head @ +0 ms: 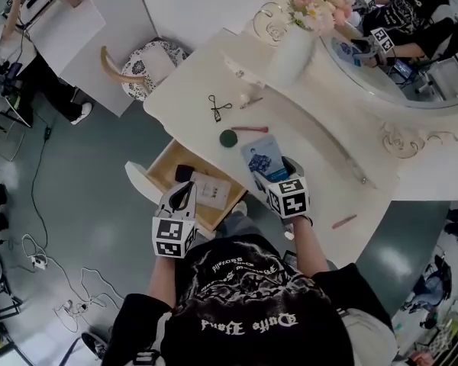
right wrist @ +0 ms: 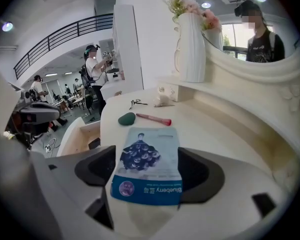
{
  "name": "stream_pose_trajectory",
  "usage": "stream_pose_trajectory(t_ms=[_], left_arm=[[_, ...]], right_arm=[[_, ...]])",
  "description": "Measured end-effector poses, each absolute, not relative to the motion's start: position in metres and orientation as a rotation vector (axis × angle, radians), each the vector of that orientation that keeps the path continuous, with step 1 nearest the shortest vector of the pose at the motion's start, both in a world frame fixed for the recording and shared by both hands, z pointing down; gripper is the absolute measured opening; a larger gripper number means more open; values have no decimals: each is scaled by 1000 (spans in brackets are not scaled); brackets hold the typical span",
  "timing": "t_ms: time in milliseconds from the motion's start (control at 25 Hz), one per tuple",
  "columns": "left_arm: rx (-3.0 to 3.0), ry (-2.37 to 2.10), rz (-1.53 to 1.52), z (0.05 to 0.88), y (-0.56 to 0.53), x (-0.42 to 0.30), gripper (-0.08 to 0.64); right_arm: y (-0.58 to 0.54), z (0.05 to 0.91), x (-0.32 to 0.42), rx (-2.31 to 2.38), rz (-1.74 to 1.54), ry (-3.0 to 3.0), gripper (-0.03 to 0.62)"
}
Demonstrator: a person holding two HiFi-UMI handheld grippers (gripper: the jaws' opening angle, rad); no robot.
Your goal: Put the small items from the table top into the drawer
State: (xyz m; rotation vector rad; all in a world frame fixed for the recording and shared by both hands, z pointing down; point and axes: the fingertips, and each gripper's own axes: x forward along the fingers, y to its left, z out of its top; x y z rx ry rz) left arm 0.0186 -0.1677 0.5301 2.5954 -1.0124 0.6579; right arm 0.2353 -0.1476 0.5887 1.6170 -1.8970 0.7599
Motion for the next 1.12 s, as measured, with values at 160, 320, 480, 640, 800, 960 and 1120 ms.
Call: stream_pose_trajectory(t_ms=[160,320,480,640,800,960,1120], left_arm=[[2578,-1015,654,533,-168,26,17],[2563,-1038,649,533,-169,28,17],[2541,-1066,656,535,-168,25,17],[2514,-1089,651,539,-167,21,17],[2518,-1079,649,540,-162,28,17],[2539,-1061,664,540,-155,38,17],[2531,-1071,658,541,-151,41,17]], right_arm=[[-148,604,237,1533,774,-1863,371],[-145,619,238,1464,786,-1798,371],[-145,622,242,1468,822,-1794,371],[-146,622,244,1473,821,-1790,370],[-147,620,245,1476,821,-1787,353],[-150,618,247,1489,797,-1795,106],[-149,618,245,1478,786,-1806,100]])
